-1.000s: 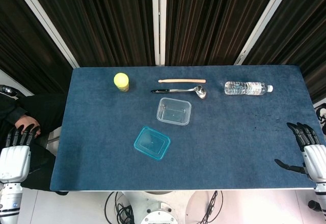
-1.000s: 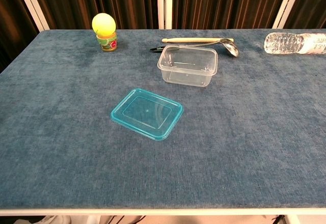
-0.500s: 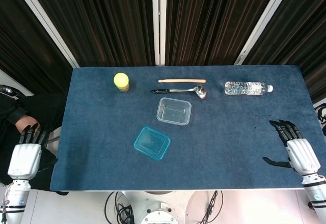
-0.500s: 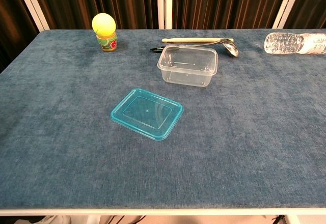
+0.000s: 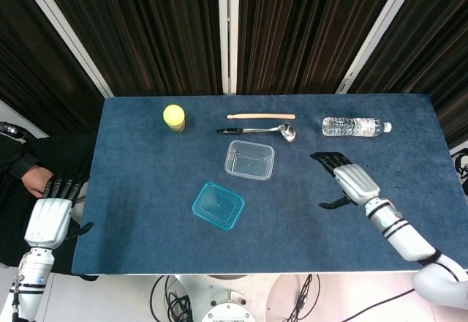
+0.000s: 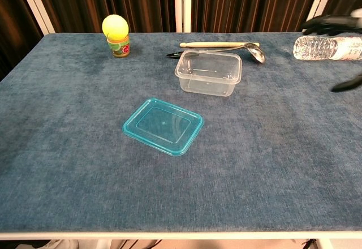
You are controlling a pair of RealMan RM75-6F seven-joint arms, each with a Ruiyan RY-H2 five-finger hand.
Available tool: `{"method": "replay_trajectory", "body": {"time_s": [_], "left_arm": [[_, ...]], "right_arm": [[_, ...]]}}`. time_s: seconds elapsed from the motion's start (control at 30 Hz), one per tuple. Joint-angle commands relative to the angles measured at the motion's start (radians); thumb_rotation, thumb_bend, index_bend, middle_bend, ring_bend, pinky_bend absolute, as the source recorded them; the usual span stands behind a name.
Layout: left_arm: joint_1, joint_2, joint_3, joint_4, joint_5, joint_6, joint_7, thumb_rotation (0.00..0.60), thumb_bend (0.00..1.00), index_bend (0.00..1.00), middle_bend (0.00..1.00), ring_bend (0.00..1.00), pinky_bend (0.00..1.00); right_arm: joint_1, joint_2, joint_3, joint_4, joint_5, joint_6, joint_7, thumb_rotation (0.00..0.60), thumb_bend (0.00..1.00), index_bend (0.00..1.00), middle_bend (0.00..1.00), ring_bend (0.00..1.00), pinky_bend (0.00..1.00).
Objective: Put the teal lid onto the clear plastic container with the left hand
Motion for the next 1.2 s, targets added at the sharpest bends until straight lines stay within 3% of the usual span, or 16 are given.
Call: {"method": "replay_trajectory", "body": {"time_s": [0.03, 0.3, 0.53, 0.77, 1.03, 1.2], "left_arm": [[-0.002, -0.004, -0.003, 0.005, -0.012, -0.009, -0.003, 0.6, 0.0, 0.13, 0.09, 0.0, 0.01], [-0.008, -0.012, -0.009, 0.014, -0.041, -0.033, -0.008, 0.6, 0.0, 0.13, 0.09, 0.0, 0.01], [-0.016, -0.015, -0.012, 0.019, -0.046, -0.047, -0.01, 0.6, 0.0, 0.13, 0.09, 0.0, 0.01], [-0.012, -0.017, -0.008, 0.03, -0.044, -0.047, -0.024, 0.6, 0.0, 0.13, 0.09, 0.0, 0.01], [-0.039, -0.016, -0.007, 0.053, -0.012, -0.076, -0.039, 0.6, 0.0, 0.13, 0.09, 0.0, 0.01], [-0.099, -0.002, -0.002, 0.046, 0.053, -0.146, -0.057, 0.6, 0.0, 0.13, 0.09, 0.0, 0.01]], "right_arm": [[0.185, -0.112, 0.087, 0.099, 0.154, -0.233, 0.015, 0.6, 0.03, 0.0, 0.03, 0.0, 0.0], [0.342, -0.254, 0.125, 0.304, 0.253, -0.416, 0.038, 0.6, 0.03, 0.0, 0.03, 0.0, 0.0], [0.413, -0.323, 0.138, 0.383, 0.279, -0.538, 0.087, 0.6, 0.03, 0.0, 0.03, 0.0, 0.0], [0.386, -0.298, 0.15, 0.327, 0.235, -0.556, 0.151, 0.6, 0.03, 0.0, 0.03, 0.0, 0.0], [0.313, -0.221, 0.121, 0.188, 0.159, -0.501, 0.205, 0.6, 0.03, 0.0, 0.03, 0.0, 0.0], [0.276, -0.169, 0.093, 0.13, 0.111, -0.442, 0.217, 0.6, 0.03, 0.0, 0.03, 0.0, 0.0]]}}
